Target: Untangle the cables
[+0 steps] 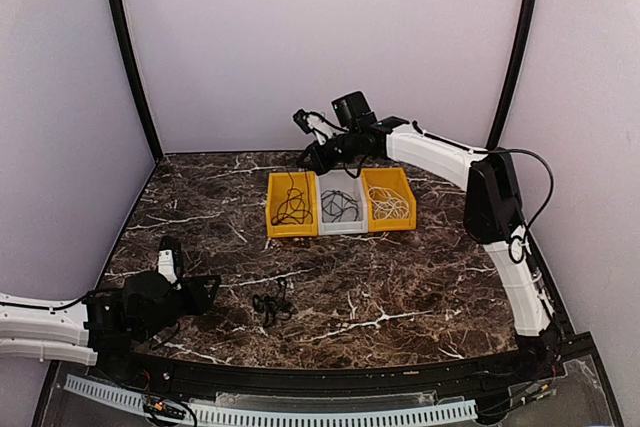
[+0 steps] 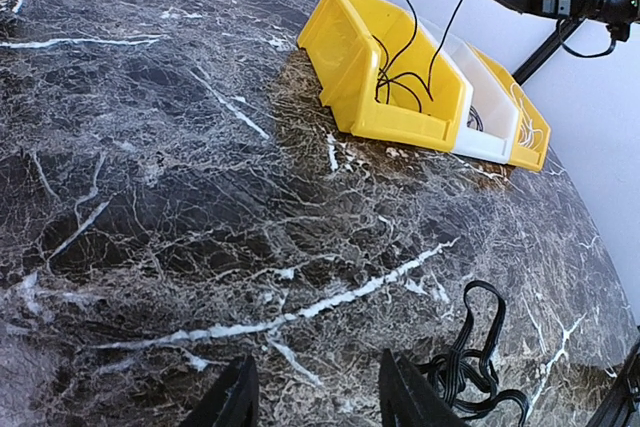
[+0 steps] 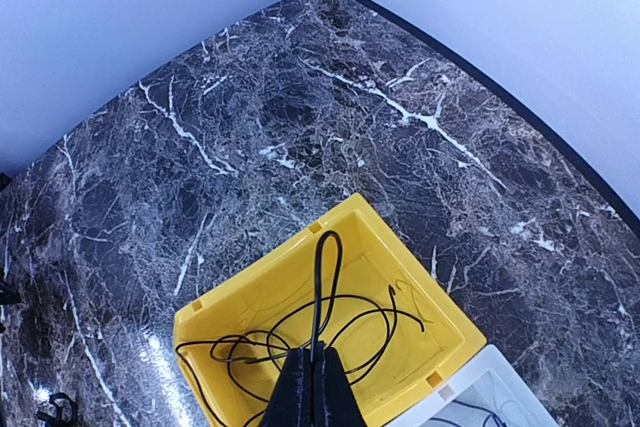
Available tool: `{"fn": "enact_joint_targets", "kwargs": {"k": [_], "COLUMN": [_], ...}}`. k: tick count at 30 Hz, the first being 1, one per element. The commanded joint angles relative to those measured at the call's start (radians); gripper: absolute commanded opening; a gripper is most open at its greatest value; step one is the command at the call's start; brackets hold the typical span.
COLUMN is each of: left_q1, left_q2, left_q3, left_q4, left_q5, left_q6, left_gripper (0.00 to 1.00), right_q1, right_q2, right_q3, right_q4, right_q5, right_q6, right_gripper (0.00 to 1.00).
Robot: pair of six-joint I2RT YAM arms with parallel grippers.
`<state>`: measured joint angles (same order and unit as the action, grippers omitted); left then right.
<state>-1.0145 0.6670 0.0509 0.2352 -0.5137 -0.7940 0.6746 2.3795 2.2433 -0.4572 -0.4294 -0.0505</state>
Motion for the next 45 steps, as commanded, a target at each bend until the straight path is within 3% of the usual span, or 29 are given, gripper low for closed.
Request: {"fn": "enact_joint_targets", "kwargs": {"k": [1,15,23,26,29,35,37,39,45], "left_q1": [-0.004,-0.003,-0.004,-0.004,-0.004,-0.003,-0.003,-0.003,-0.002], "left_q2": [-0.015,-0.068,0.01,0.075,0.182,0.423,0.498,0.561,0.67], "left_q3": [-0.012,-0.012,0.004,0.036,0.065,0.163,0.197,0.228,0.269], "left_q4": [-0.021,-0.057,0.019,0.04,0.07,0.117,0.115,0.102,0.111], "left_q5": [-0.011,-0.021,0.088,0.154,0.224,0.326,0.339,0.34,0.351], "left_q6": [-0.005,0.0,0.078,0.126,0.155,0.131,0.111,0.085,0.044], "left_gripper": [0.43,0.43,0.45,0.46,0.47,0.49,0.49,0.49,0.43], "right_q1": [0.006,0.035,0.038,0.045,0.063,0.153,0.195,0.23,0.275], "right_q2": [0.054,0.056,-0.169,-0.274,-0.346,-0.345,-0.313,-0.274,-0.198], "right_q3": [-0.034,-0.152,-0.307,-0.411,-0.51,-0.618,-0.628,-0.623,-0.592], "right_q4": [0.132,0.036,0.039,0.06,0.067,0.001,-0.038,-0.081,-0.1], "right_q5": [-0.014,0.047,0.2,0.238,0.189,-0.105,-0.168,-0.2,-0.229], "right_q6": [-0.009,-0.088,-0.117,-0.135,-0.154,-0.175,-0.193,-0.208,-0.19], "right_gripper": [0.0,0.0,0.44,0.55,0.57,0.57,0.65,0.72,0.69]}}
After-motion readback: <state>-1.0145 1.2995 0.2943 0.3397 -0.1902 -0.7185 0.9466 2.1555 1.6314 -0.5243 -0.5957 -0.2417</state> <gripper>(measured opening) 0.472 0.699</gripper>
